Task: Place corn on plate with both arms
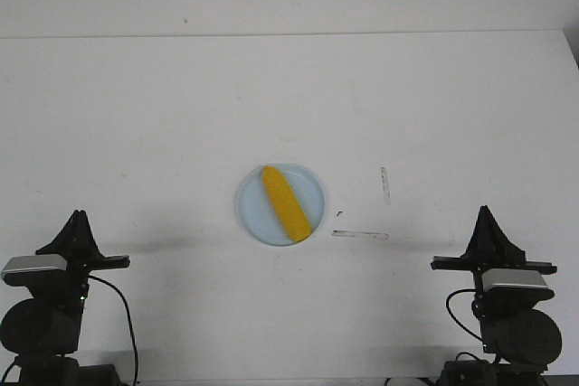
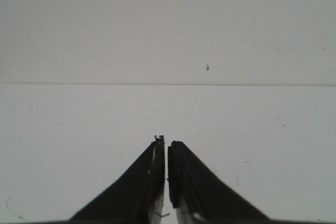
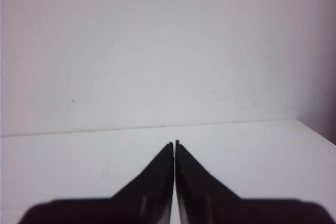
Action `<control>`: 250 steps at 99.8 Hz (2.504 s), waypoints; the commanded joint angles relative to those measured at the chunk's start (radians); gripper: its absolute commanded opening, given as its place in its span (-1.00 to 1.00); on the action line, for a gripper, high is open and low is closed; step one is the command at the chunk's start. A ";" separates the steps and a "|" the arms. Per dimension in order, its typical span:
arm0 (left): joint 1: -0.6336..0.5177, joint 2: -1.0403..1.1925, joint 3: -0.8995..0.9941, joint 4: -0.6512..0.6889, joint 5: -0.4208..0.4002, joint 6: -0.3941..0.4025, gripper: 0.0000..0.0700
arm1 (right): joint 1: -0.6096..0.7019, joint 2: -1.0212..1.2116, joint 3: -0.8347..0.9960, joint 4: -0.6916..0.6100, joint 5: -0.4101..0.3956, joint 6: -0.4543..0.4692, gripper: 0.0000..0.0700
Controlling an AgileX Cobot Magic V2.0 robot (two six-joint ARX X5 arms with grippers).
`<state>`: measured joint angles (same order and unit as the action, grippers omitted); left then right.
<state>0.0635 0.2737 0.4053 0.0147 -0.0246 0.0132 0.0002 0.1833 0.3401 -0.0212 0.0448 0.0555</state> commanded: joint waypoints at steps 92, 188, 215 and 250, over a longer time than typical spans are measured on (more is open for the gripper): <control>-0.008 -0.029 0.006 0.015 0.024 -0.009 -1.00 | 0.000 -0.001 0.002 0.007 0.000 -0.004 -0.99; -0.038 -0.186 -0.242 0.113 -0.010 -0.096 -1.00 | 0.000 -0.001 0.002 0.007 0.000 -0.004 -0.99; -0.038 -0.270 -0.338 0.168 -0.010 -0.096 -1.00 | 0.000 -0.001 0.002 0.007 0.000 -0.004 -0.99; -0.039 -0.270 -0.392 0.217 -0.006 -0.092 -1.00 | 0.000 -0.001 0.002 0.021 0.000 -0.004 -0.99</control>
<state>0.0250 0.0048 0.0341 0.2188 -0.0284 -0.0742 0.0002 0.1833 0.3401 -0.0128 0.0452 0.0555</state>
